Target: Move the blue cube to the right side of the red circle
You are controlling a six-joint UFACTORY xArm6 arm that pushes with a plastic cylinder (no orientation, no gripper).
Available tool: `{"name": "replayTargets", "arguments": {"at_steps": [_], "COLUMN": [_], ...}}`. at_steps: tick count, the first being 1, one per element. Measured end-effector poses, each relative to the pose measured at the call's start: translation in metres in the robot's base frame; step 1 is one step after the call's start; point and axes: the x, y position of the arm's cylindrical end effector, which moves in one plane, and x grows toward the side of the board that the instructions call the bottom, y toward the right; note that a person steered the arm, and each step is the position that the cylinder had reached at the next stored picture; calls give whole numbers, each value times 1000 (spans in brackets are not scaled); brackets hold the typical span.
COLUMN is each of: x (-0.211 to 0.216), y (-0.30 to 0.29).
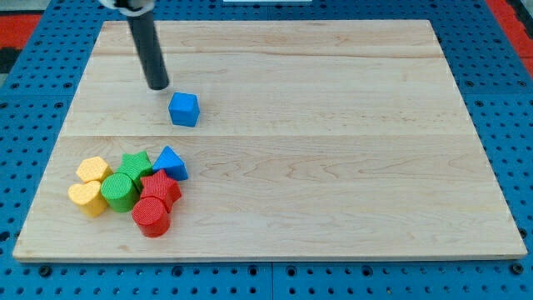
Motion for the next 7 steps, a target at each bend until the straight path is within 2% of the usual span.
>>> {"name": "replayTargets", "arguments": {"at_steps": [1, 2, 4, 6, 7], "x": [32, 29, 63, 55, 74], "y": [0, 43, 66, 144, 148]}}
